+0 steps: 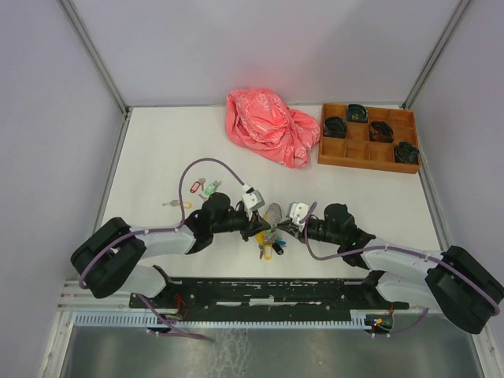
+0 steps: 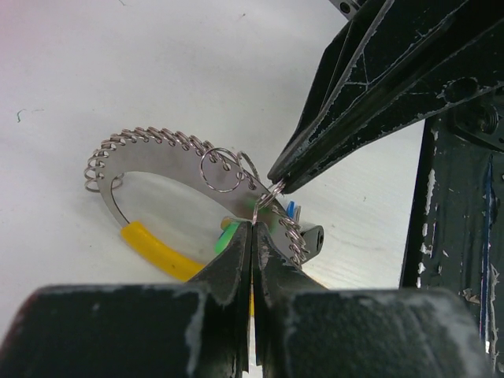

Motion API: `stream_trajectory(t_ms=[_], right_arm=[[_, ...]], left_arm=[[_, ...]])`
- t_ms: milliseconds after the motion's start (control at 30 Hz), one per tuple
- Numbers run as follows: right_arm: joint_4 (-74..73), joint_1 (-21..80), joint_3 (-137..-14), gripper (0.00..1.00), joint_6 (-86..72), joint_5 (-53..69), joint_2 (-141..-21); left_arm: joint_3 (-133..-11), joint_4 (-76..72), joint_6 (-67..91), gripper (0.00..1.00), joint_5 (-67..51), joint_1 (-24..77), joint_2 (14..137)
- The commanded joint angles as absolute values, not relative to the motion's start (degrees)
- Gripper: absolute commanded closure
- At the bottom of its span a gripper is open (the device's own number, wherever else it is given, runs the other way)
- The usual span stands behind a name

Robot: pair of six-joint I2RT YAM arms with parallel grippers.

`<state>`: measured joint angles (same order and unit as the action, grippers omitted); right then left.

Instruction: Put the keys on the keyring

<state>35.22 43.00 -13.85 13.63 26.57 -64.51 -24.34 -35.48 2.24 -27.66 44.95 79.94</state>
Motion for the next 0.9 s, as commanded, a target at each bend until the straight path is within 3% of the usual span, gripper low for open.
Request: stream_trajectory(t_ms=[0, 333, 867], right_arm=[[27.51, 42.92, -18.64, 0.86, 19.32, 24.73, -60.87], [10.79, 42.94, -27.09, 0.67, 22.98, 27.22, -61.11], [11.04, 42.93, -31.28, 0.63, 24.45, 31.93, -70.62]], left_arm=[[-27.02, -31.69, 1.23, 0.97, -27.23, 44.51, 76.64], [-28.85, -28.65, 0.5, 0.97, -28.91, 44.7, 75.95], [-29.15, -27.54, -0.35, 0.97, -29.09, 45.36, 75.96]])
